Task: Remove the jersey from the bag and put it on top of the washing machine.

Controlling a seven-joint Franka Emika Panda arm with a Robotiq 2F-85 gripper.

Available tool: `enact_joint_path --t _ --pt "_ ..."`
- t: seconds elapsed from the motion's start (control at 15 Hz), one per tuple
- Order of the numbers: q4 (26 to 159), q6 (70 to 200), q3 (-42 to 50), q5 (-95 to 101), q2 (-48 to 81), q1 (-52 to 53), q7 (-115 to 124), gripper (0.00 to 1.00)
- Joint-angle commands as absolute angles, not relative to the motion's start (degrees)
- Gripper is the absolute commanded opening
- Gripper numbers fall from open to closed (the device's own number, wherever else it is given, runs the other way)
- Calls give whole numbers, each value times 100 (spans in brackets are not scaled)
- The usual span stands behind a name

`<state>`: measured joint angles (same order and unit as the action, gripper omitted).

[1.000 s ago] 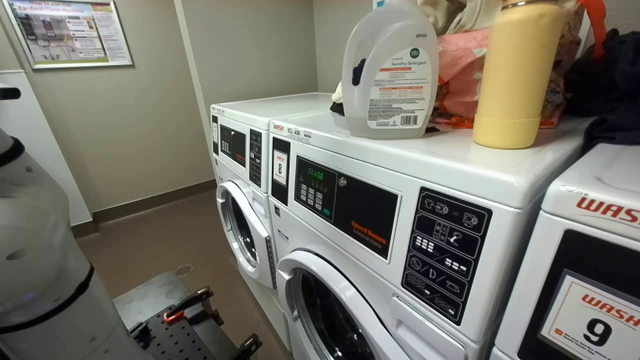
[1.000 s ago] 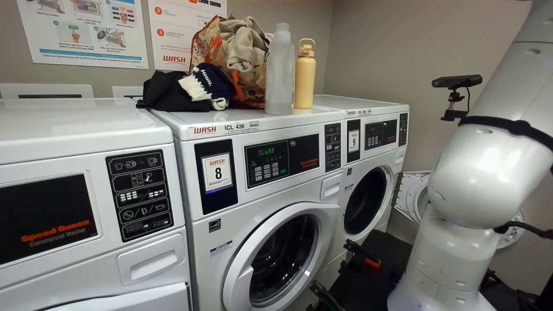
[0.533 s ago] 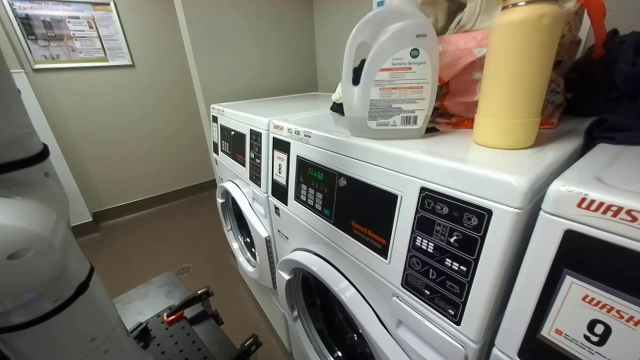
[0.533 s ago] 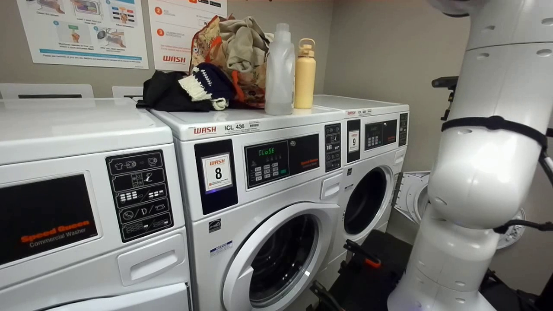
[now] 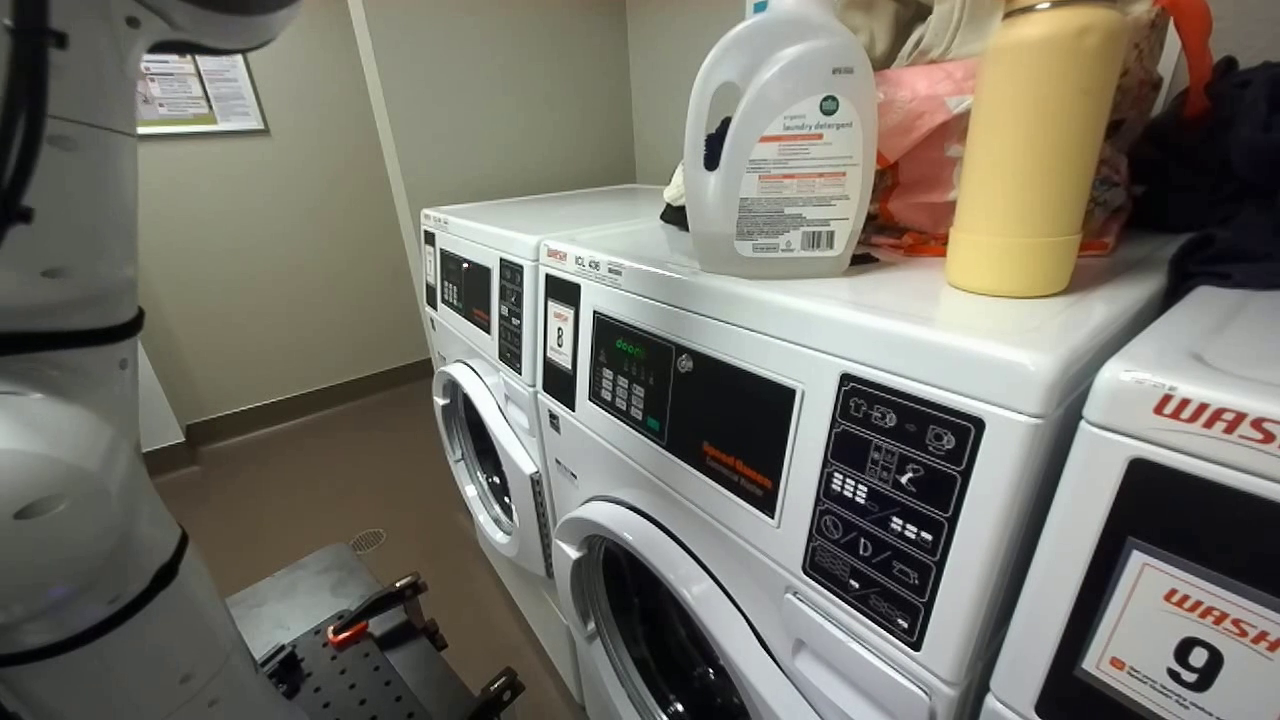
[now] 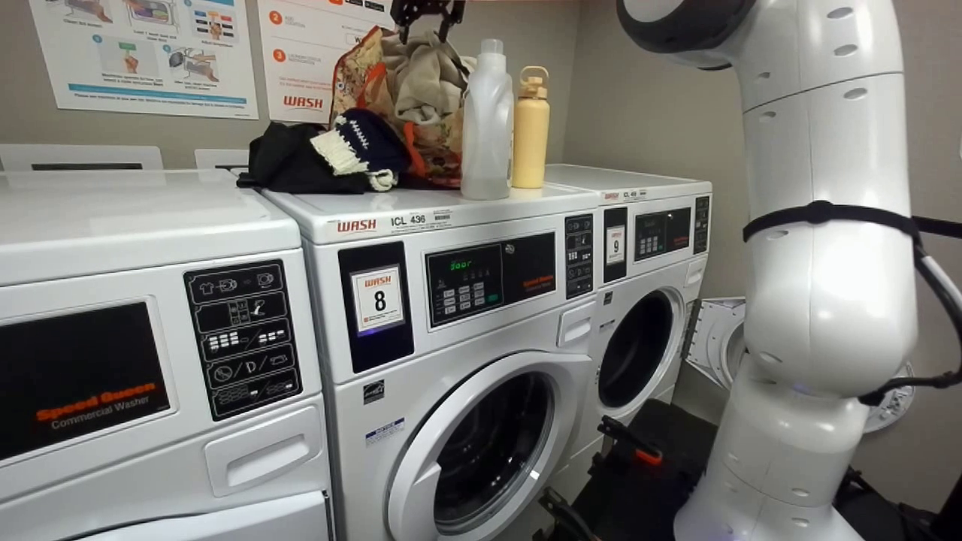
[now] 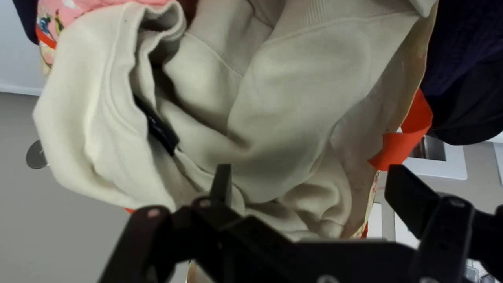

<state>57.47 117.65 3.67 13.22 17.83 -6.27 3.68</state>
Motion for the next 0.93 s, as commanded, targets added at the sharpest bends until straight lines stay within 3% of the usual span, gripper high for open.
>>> enact_joint_path --t 0.0,0.87 --pt "5172 11583 422 1362 2243 -652 377 100" --pt "4659 11539 646 1403 3044 -635 496 100"
